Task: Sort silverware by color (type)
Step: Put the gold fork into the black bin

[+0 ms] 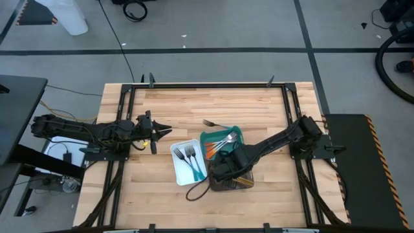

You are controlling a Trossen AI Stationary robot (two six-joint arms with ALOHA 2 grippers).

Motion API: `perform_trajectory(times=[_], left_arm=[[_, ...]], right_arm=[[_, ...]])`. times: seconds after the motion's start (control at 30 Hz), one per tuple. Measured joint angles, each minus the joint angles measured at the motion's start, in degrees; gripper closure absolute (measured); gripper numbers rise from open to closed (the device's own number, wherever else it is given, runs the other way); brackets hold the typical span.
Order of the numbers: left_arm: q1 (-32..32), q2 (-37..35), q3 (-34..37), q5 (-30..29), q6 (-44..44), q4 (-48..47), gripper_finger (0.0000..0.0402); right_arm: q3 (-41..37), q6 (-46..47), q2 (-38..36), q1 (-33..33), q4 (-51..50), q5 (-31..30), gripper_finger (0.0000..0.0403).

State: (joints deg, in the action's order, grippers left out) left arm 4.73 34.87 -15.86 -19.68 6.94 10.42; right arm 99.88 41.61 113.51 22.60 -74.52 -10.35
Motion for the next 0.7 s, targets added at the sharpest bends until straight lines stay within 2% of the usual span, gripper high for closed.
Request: perform_trajectory(times=[0.33, 0.5, 0.7], left_arm=[[0.02, -0.01, 0.0, 0.0, -0.11, -0.26, 0.0331], [0.0, 0.01, 0.0, 0.0, -0.08, -1.69, 0.0331], [0.0, 0.01, 0.0, 0.0, 0.19, -2.31, 0.0331]], right_arm=[[1.05, -3.89, 1.03, 1.49, 1.22, 2.79, 0.0389], [1.03, -6.2, 3.17, 1.06, 5.18, 5.37, 0.0388], [1.0, -6.76, 5.5, -0.13, 3.94, 5.99, 0.0387]])
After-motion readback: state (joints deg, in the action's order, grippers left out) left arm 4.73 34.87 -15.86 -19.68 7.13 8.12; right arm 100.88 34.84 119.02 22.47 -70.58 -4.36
